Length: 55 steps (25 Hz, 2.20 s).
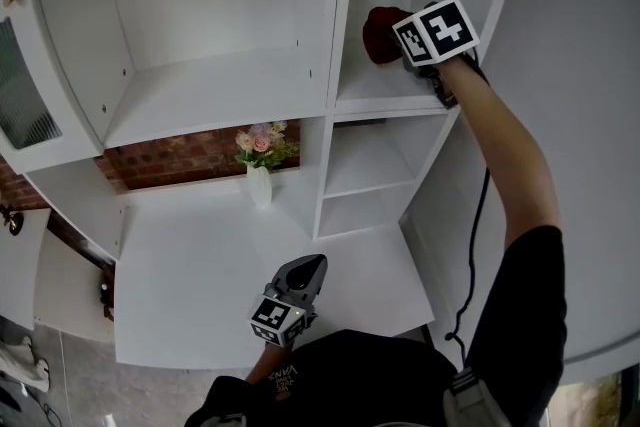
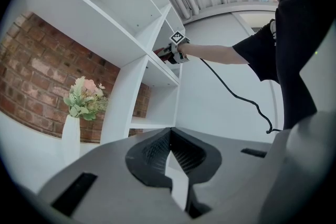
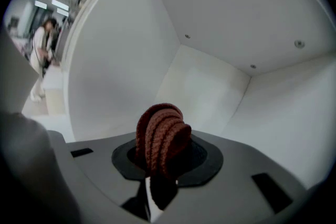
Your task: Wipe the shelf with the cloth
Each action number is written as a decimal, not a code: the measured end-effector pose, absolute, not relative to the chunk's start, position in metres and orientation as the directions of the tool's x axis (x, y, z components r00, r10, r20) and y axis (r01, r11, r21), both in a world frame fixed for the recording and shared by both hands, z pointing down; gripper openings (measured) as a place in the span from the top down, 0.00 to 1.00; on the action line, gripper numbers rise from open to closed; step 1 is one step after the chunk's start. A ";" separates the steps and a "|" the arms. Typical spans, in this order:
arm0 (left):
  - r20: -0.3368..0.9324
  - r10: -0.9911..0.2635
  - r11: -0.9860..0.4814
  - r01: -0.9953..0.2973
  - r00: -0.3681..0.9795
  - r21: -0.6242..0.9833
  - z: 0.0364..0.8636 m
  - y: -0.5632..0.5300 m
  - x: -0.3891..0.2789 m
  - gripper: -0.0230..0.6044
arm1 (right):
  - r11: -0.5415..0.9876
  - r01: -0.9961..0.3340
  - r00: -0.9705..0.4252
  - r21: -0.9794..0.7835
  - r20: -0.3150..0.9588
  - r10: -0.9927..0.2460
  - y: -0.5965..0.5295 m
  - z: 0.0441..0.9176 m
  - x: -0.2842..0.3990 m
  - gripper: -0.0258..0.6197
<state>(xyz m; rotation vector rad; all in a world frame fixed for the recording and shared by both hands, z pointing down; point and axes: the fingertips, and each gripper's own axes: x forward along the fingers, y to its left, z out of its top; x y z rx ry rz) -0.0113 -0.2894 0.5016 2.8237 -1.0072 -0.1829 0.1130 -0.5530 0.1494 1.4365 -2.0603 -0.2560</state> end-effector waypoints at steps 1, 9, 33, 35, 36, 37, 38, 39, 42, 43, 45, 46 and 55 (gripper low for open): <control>-0.067 -0.635 -0.767 -0.618 0.769 0.171 0.502 -0.289 -0.011 0.95 | 0.444 -0.805 -0.302 0.393 0.372 -0.877 -0.548 0.151 0.101 0.81; -0.071 -0.644 -0.761 -0.627 0.762 0.165 0.497 -0.286 -0.011 0.95 | 0.625 -0.757 -0.489 0.190 0.469 -0.735 -0.535 0.193 0.050 0.81; -0.071 -0.595 -0.798 -0.579 0.800 0.166 0.499 -0.280 0.005 0.95 | 0.341 -0.325 0.226 0.882 0.423 -0.877 -0.546 0.201 0.164 0.81; -0.078 -0.588 -0.804 -0.571 0.805 0.167 0.497 -0.278 0.007 0.95 | 0.342 -0.249 0.289 0.906 0.406 -0.867 -0.546 0.204 0.174 0.81; -0.078 -0.588 -0.804 -0.570 0.805 0.169 0.499 -0.278 0.006 0.95 | 0.339 -0.225 0.317 0.913 0.398 -0.861 -0.546 0.204 0.180 0.81; -0.076 -0.589 -0.802 -0.572 0.804 0.171 0.500 -0.278 0.005 0.95 | 0.335 -0.207 0.343 0.919 0.388 -0.855 -0.546 0.203 0.186 0.81; -0.073 -0.591 -0.801 -0.574 0.803 0.173 0.501 -0.278 0.004 0.95 | 0.331 -0.196 0.363 0.923 0.382 -0.850 -0.545 0.202 0.193 0.81; -0.069 -0.593 -0.799 -0.576 0.802 0.175 0.503 -0.278 0.003 0.95 | 0.328 -0.195 0.376 0.924 0.380 -0.845 -0.544 0.202 0.198 0.81; -0.059 -0.592 -0.798 -0.575 0.804 0.179 0.508 -0.279 0.003 0.95 | 0.323 -0.231 0.370 0.918 0.390 -0.843 -0.540 0.201 0.206 0.81; -0.059 -0.588 -0.801 -0.571 0.807 0.178 0.508 -0.278 0.005 0.95 | 0.317 -0.243 0.360 0.917 0.388 -0.848 -0.539 0.200 0.206 0.81; -0.057 -0.579 -0.808 -0.562 0.814 0.177 0.509 -0.276 0.009 0.95 | 0.297 -0.265 0.328 0.917 0.376 -0.867 -0.537 0.194 0.203 0.81; -0.058 -0.575 -0.811 -0.558 0.816 0.175 0.509 -0.275 0.010 0.95 | 0.286 -0.283 0.304 0.915 0.369 -0.879 -0.536 0.191 0.199 0.81; -0.063 -0.578 -0.809 -0.561 0.814 0.179 0.507 -0.270 0.011 0.95 | 0.350 -0.593 -0.056 0.725 0.396 -0.916 -0.517 0.169 0.134 0.81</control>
